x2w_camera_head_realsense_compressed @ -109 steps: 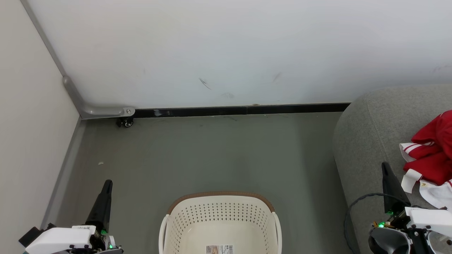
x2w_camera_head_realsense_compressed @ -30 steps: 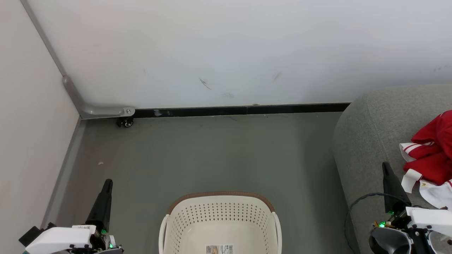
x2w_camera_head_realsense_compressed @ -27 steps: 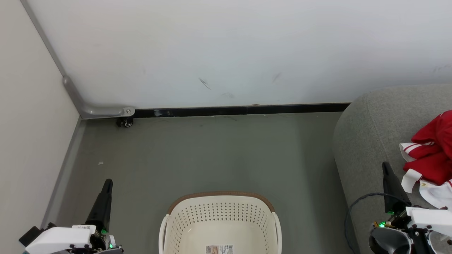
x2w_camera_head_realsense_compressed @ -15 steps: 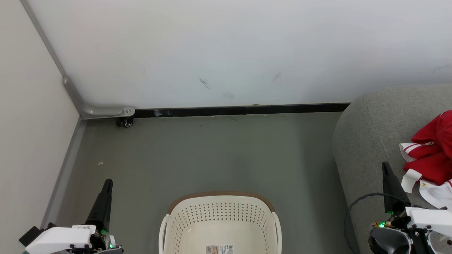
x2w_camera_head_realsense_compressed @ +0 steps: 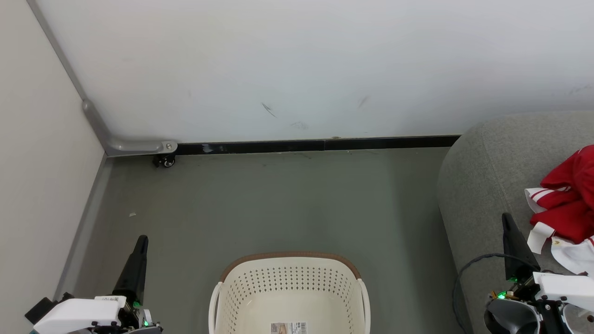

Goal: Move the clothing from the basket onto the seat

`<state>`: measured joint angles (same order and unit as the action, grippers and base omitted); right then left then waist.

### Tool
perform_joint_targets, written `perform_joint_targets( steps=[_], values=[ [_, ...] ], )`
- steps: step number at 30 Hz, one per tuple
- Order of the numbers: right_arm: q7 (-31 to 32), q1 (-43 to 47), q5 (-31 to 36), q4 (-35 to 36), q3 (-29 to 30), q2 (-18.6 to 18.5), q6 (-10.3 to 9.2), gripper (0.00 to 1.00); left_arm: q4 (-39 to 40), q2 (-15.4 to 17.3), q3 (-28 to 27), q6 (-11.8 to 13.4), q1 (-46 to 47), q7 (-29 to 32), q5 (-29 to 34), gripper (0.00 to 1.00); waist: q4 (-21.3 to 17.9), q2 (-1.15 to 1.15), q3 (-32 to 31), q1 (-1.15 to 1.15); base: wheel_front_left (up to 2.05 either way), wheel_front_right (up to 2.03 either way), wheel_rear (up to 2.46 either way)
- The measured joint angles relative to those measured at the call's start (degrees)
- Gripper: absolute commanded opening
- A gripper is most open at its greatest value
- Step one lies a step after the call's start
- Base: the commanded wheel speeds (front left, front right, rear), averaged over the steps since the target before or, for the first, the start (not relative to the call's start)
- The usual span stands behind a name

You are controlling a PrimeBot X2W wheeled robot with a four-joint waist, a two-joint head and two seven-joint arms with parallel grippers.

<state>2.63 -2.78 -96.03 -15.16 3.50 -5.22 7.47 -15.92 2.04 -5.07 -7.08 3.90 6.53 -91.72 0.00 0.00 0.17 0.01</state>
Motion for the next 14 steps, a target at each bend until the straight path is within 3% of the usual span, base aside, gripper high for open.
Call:
perform_joint_targets(
  steps=[14],
  values=[
    [0.2, 0.0, 0.1, 0.0, 0.1, 0.0, 0.00, 0.00, 0.0, 0.0, 0.0, 0.0, 0.0, 0.0, 0.0, 0.00, 0.0, 0.00, 0.0, 0.00, 0.00, 0.00, 0.00]
  ],
)
